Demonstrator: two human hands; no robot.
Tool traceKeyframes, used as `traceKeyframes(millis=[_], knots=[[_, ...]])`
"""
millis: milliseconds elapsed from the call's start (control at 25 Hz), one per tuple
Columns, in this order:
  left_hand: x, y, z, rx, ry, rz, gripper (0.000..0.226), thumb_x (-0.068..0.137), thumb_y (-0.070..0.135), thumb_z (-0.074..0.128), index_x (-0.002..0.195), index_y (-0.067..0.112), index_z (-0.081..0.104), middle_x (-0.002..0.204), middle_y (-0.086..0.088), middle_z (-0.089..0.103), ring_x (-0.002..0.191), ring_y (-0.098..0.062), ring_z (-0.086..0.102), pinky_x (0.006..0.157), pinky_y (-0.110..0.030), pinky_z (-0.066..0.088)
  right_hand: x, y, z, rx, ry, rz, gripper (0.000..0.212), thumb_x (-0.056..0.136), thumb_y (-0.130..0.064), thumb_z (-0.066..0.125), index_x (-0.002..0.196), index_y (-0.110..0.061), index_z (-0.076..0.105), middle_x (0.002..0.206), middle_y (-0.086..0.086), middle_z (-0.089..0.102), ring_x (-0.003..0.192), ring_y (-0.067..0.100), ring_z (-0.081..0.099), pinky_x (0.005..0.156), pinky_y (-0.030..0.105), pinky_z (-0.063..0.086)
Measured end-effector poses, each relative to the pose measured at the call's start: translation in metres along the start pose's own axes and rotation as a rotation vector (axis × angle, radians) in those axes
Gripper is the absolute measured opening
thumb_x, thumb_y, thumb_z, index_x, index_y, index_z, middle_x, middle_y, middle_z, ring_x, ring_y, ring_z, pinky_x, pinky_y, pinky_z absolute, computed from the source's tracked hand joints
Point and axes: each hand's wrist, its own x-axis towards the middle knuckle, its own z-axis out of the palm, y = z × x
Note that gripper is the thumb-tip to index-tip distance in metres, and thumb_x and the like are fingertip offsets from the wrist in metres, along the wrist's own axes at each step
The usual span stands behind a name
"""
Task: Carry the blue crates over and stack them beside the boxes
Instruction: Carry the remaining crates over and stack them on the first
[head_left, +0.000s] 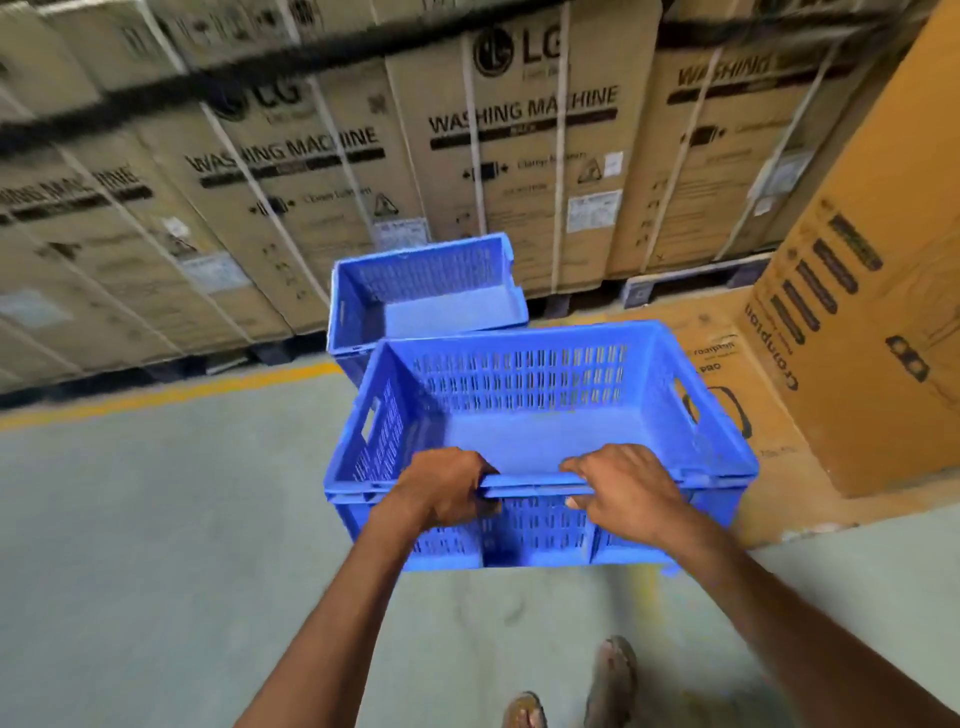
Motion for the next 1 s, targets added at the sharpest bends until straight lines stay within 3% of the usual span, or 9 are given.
traceKeyframes(millis=[200, 360, 520, 640, 840, 1000], knots=[[0.03, -0.041, -0.051, 0.09, 0.206, -0.128, 0.039, 0.092, 0.048, 0.058, 0.125, 0.03, 0.065, 0.111, -0.006, 0.073, 0.108, -0.033, 0.065, 0.08, -0.038, 0.052, 0.095, 0.005, -0.07, -0.106, 0.001, -0.149, 0.042, 0.072, -0.044, 0.073, 0.109, -0.029, 0.062, 0.104, 0.006, 0.071, 0.104, 0.029, 0.064, 0.077, 0.034, 0.046], [0.068, -0.084, -0.094, 0.131, 0.298, -0.201, 0.041, 0.092, 0.049, 0.059, 0.128, 0.032, 0.064, 0.109, -0.003, 0.074, 0.105, -0.031, 0.066, 0.077, -0.035, 0.051, 0.174, 0.032, -0.103, -0.177, 0.008, -0.225, 0.02, 0.074, -0.016, 0.062, 0.093, -0.021, 0.06, 0.098, 0.008, 0.069, 0.101, 0.033, 0.063, 0.066, 0.033, 0.038], [0.105, -0.136, -0.126, 0.131, 0.338, -0.265, 0.042, 0.092, 0.051, 0.059, 0.131, 0.034, 0.062, 0.109, -0.002, 0.075, 0.102, -0.029, 0.067, 0.074, -0.036, 0.051, 0.251, 0.031, -0.121, -0.137, 0.052, -0.259, 0.01, 0.076, -0.014, 0.062, 0.083, -0.02, 0.058, 0.086, 0.008, 0.067, 0.096, 0.035, 0.062, 0.063, 0.033, 0.031], [0.139, -0.191, -0.142, 0.109, 0.355, -0.288, 0.046, 0.091, 0.05, 0.062, 0.134, 0.033, 0.06, 0.113, 0.0, 0.074, 0.104, -0.028, 0.067, 0.075, -0.036, 0.052, 0.318, 0.024, -0.128, -0.106, 0.035, -0.237, 0.024, 0.073, -0.007, 0.06, 0.066, -0.019, 0.04, 0.065, 0.002, 0.052, 0.085, 0.036, 0.059, 0.057, 0.034, 0.027], [0.214, -0.29, -0.152, 0.098, 0.337, -0.245, 0.05, 0.092, 0.051, 0.061, 0.137, 0.03, 0.058, 0.117, -0.001, 0.073, 0.106, -0.028, 0.067, 0.075, -0.035, 0.053, 0.439, 0.018, -0.115, -0.142, 0.042, -0.199, 0.012, 0.075, -0.011, 0.066, 0.081, -0.017, 0.058, 0.078, 0.006, 0.064, 0.083, 0.034, 0.062, 0.058, 0.035, 0.041], [0.256, -0.345, -0.134, 0.097, 0.33, -0.177, 0.043, 0.094, 0.046, 0.061, 0.134, 0.028, 0.061, 0.106, -0.003, 0.076, 0.099, -0.03, 0.069, 0.069, -0.035, 0.053, 0.499, 0.014, -0.084, -0.18, 0.031, -0.179, 0.02, 0.079, -0.015, 0.067, 0.098, -0.019, 0.065, 0.089, 0.008, 0.07, 0.09, 0.034, 0.064, 0.065, 0.036, 0.047]])
